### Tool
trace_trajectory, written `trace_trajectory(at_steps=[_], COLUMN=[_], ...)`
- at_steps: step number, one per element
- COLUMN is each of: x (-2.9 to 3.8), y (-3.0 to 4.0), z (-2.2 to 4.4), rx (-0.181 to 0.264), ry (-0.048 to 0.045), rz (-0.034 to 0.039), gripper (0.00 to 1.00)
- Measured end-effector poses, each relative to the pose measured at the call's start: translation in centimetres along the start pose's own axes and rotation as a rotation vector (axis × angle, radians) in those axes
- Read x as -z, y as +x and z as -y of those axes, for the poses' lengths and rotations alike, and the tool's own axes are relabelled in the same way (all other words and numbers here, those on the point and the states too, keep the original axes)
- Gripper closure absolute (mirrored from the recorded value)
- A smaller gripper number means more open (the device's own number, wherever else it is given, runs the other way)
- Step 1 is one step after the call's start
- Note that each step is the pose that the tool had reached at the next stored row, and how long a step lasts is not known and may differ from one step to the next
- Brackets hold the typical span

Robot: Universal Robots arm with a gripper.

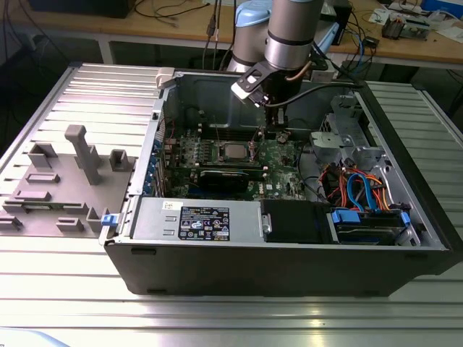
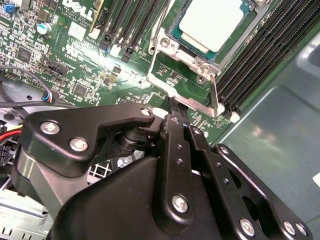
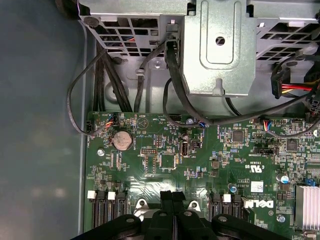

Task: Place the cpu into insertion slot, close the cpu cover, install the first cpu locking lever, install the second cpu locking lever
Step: 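Close the cpu cover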

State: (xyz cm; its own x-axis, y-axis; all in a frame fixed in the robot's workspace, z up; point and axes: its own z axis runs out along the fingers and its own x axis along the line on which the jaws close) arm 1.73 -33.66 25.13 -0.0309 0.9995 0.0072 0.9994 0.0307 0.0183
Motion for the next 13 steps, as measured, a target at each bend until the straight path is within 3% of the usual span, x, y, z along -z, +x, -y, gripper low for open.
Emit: trace_trajectory(at_steps=[13], x=[0.01], y=[0.01], z=[0.34], rx=[0.0], ry=[0.0], rz=[0.0], gripper=[0.89])
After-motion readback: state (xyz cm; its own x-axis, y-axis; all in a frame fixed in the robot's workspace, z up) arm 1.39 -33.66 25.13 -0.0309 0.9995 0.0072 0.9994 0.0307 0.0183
